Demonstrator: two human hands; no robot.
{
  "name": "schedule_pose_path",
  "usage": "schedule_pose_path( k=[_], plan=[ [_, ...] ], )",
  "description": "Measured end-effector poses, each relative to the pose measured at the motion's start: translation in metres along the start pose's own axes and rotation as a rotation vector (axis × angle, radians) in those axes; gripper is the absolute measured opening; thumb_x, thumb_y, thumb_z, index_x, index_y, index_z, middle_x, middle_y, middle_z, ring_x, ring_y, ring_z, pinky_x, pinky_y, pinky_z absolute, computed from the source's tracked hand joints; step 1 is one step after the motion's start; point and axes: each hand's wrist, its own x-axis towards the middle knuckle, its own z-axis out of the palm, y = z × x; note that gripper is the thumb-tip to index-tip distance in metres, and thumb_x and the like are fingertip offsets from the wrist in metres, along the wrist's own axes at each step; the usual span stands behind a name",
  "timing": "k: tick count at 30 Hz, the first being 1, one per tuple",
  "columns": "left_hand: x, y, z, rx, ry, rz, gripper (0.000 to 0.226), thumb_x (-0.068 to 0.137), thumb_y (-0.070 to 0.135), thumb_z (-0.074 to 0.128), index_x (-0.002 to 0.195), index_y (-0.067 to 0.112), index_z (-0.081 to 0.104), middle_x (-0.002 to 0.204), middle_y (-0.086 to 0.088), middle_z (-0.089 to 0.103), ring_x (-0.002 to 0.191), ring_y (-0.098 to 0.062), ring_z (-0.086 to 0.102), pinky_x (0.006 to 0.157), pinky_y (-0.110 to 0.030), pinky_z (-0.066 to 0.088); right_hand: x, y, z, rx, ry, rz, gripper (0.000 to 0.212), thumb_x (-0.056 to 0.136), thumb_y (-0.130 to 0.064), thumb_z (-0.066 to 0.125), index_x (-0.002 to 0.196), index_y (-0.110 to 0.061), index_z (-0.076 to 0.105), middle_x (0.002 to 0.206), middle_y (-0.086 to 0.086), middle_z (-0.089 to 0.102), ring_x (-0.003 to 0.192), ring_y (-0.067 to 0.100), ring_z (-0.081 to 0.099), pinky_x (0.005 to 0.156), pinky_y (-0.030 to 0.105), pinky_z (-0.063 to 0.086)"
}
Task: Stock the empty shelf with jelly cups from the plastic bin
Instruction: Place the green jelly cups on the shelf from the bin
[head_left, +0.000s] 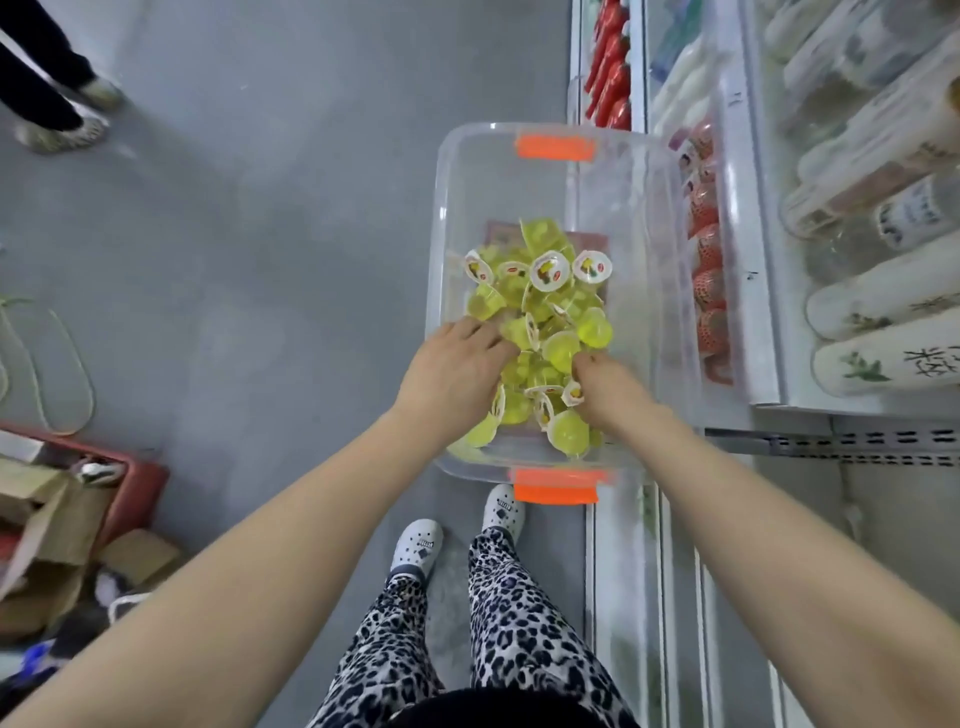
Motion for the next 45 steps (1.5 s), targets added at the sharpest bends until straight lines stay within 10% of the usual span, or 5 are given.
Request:
schedule_pose_path(
  k=[18,35,45],
  plan=[
    [0.175,-0.013,0.053,0.055,-0.387,-0.063,0.076,0.085,0.0,0.055,0.151,0.015,0.022,0.155,-0.009,0.026,0.119,-0.043,0.05,0.091,-0.046,0.045,-0.063,0.017,-0.021,-0.081,0.565,-0.139,0.06,0.072,-0.025,0.071,0.127,-0.009,0.053,0.099,0.009,0.054,0.078,0.029,0.056,0.061,0.039,0.046],
    [0.108,0.01,-0.009,-0.36,-0.164,-0.206,0.056,0.084,0.032,0.066,0.131,0.011,0.043,0.124,-0.017,0.056,0.107,-0.038,0.057,0.082,-0.038,0.041,-0.09,0.001,-0.04,0.338,0.56,0.066,0.059,0.075,-0.029,0.073,0.126,-0.008,0.052,0.12,0.008,0.047,0.1,0.027,0.055,0.078,0.025,0.037],
    [0.036,0.073,-0.09,-0.532,-0.112,0.125,0.054,0.076,0.042,0.077,0.118,0.019,0.053,0.112,0.001,0.067,0.101,-0.022,0.062,0.08,-0.032,0.046,-0.219,-0.01,-0.042,0.558,0.855,0.376,0.057,0.077,-0.026,0.07,0.131,-0.017,0.052,0.118,0.004,0.047,0.102,0.024,0.055,0.08,0.03,0.041]
  ],
)
